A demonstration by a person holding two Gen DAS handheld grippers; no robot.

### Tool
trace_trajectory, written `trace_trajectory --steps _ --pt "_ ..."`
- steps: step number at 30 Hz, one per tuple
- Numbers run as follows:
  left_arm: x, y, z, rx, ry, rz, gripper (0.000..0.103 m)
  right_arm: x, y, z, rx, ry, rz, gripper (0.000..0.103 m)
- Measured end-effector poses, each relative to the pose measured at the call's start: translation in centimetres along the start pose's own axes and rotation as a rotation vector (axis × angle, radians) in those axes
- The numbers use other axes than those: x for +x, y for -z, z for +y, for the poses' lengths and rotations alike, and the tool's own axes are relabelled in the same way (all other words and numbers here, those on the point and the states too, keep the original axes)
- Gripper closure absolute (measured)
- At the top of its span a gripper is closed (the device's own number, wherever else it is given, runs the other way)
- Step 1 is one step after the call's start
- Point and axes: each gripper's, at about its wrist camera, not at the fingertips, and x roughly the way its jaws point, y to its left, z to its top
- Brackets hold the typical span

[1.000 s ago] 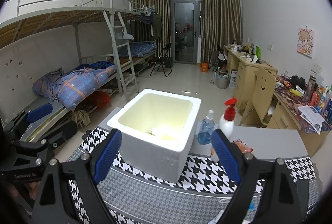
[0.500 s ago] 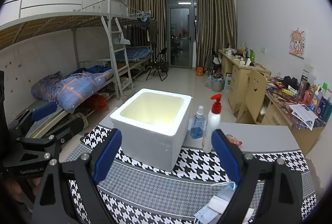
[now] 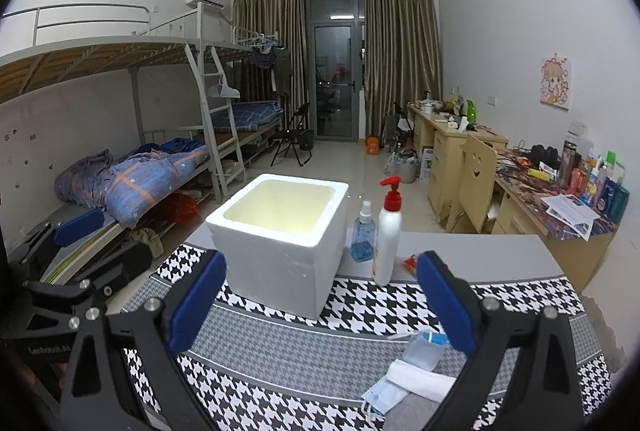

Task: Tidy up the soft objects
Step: 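Move both open tools back toward the white towel and grey sock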

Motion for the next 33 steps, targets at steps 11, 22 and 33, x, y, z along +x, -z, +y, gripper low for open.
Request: trace_trajectory --steps 11,22,33 --pt "-0.1 0.8 -1.1 -0.003 0.013 -0.012 0.001 -1.4 0.9 -0.7 0.018 0.024 -0.014 0.005" --pt "0.0 2.1 -3.0 0.011 0.035 -0.011 0.001 -2.3 2.5 -2.5 0.044 0.067 -0.013 0.005" --pt "0.5 2.9 -5.0 0.024 0.098 -0.002 0.001 -3.5 3.8 -4.9 0.089 0.115 -0.020 0.005"
